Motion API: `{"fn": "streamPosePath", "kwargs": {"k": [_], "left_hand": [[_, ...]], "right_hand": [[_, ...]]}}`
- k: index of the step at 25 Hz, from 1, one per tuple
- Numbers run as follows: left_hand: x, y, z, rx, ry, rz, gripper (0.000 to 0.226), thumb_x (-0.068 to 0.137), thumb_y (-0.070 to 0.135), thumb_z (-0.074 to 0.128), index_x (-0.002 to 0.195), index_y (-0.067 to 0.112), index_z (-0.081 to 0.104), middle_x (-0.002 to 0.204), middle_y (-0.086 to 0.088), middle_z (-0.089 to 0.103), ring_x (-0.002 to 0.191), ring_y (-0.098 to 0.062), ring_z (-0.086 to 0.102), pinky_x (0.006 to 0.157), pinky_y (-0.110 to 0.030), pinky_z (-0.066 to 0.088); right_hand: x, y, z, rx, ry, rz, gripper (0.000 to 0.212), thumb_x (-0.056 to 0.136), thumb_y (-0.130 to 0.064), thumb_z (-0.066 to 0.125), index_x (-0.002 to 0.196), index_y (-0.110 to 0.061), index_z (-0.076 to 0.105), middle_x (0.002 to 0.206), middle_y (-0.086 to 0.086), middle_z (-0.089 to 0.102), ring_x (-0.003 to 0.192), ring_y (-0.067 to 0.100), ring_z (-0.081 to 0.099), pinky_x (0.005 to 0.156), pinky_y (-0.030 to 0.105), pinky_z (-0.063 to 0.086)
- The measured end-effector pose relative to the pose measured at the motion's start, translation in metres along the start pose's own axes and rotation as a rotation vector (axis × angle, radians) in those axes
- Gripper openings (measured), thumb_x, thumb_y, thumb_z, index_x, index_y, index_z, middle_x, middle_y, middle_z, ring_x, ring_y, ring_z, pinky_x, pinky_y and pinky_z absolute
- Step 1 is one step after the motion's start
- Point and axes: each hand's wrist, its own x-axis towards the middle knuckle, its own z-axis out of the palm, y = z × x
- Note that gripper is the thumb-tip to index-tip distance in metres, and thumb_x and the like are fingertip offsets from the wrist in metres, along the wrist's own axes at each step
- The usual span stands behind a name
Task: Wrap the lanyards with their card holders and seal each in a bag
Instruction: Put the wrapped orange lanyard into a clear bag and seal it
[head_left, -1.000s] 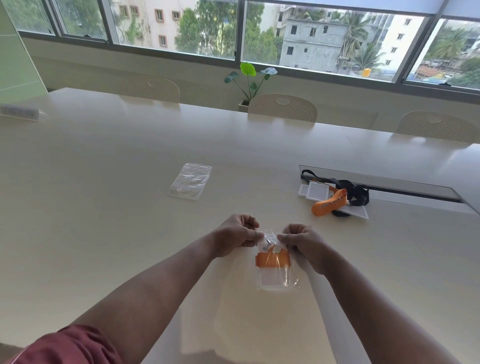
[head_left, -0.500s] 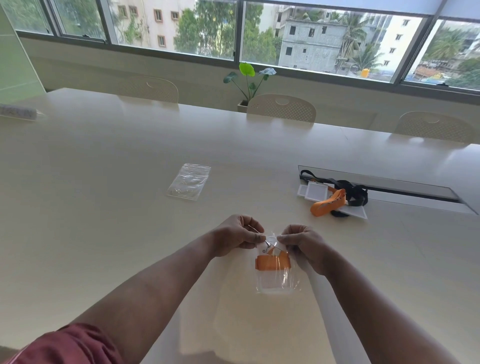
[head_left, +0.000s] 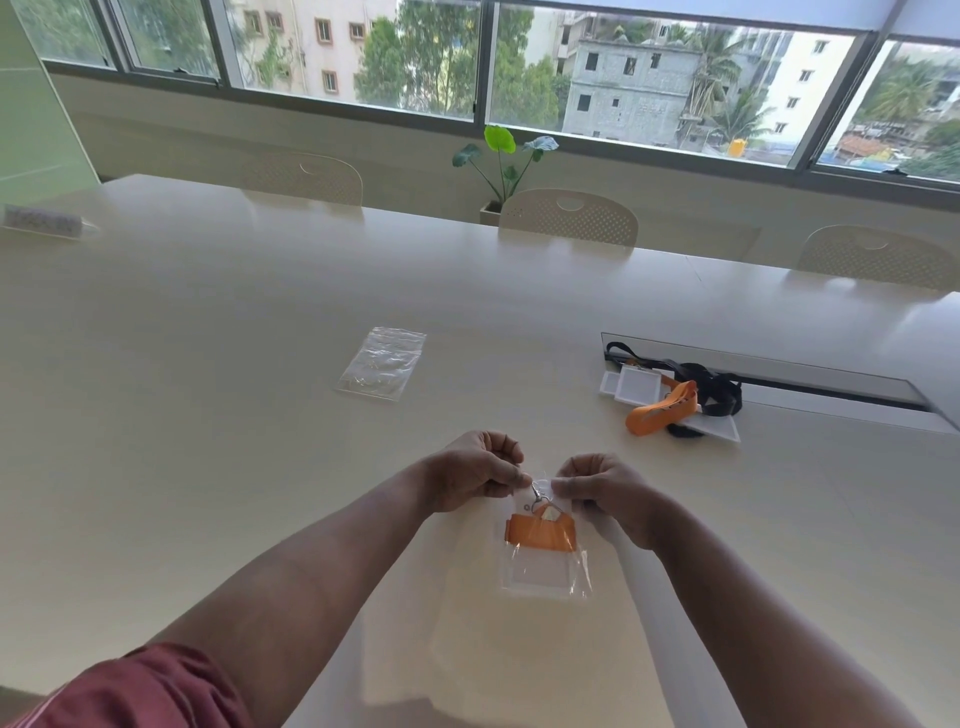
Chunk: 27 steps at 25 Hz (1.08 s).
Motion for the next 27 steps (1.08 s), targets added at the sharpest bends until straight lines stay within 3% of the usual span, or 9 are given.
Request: {"fn": "streamPosePath", "kwargs": {"k": [6, 9, 15, 20, 27], "left_hand": [[0.001, 0.001, -0.001, 0.044, -0.057, -0.039, 0.018, 0.087, -0.005, 0.072, 0.101, 0.006, 0.071, 0.083, -0.004, 0.068, 0.071, -0.011, 0.063, 0.064, -0.020, 0.052], [0.000, 0.001, 0.000, 0.062, -0.082, -0.031, 0.016, 0.089, -0.006, 0.070, 0.101, 0.004, 0.073, 0.084, -0.006, 0.069, 0.071, -0.011, 0.062, 0.064, -0.018, 0.052], [0.003, 0.001, -0.001, 0.081, -0.091, -0.054, 0.020, 0.088, -0.002, 0.072, 0.109, -0.003, 0.073, 0.088, -0.012, 0.066, 0.072, -0.014, 0.059, 0.065, -0.021, 0.050], [0.006, 0.000, -0.005, 0.087, -0.127, -0.056, 0.017, 0.085, 0.012, 0.081, 0.101, 0.009, 0.079, 0.087, -0.005, 0.074, 0.074, -0.011, 0.066, 0.065, -0.020, 0.055], [0.012, -0.003, -0.003, 0.055, -0.050, -0.069, 0.010, 0.083, 0.005, 0.081, 0.088, 0.013, 0.082, 0.083, -0.005, 0.072, 0.072, -0.012, 0.065, 0.066, -0.021, 0.056]], "right_hand": [[-0.002, -0.003, 0.004, 0.009, -0.018, 0.013, 0.009, 0.095, -0.009, 0.067, 0.086, -0.005, 0.067, 0.077, 0.009, 0.062, 0.062, 0.012, 0.054, 0.055, 0.019, 0.045], [-0.001, -0.005, 0.005, -0.035, -0.029, 0.039, 0.012, 0.097, -0.012, 0.066, 0.097, -0.001, 0.070, 0.085, 0.014, 0.061, 0.067, 0.014, 0.052, 0.057, 0.020, 0.043], [0.000, -0.008, 0.004, -0.089, -0.020, 0.052, 0.010, 0.095, -0.011, 0.068, 0.087, -0.008, 0.071, 0.079, 0.010, 0.062, 0.065, 0.013, 0.051, 0.057, 0.022, 0.042], [-0.001, -0.010, 0.004, -0.095, -0.008, 0.059, 0.011, 0.096, -0.011, 0.066, 0.087, -0.010, 0.070, 0.079, 0.008, 0.065, 0.067, 0.015, 0.056, 0.058, 0.023, 0.046], [0.001, -0.012, 0.004, -0.078, -0.012, 0.041, 0.018, 0.096, -0.012, 0.063, 0.079, -0.013, 0.068, 0.066, 0.001, 0.061, 0.055, 0.008, 0.050, 0.052, 0.020, 0.040]]}}
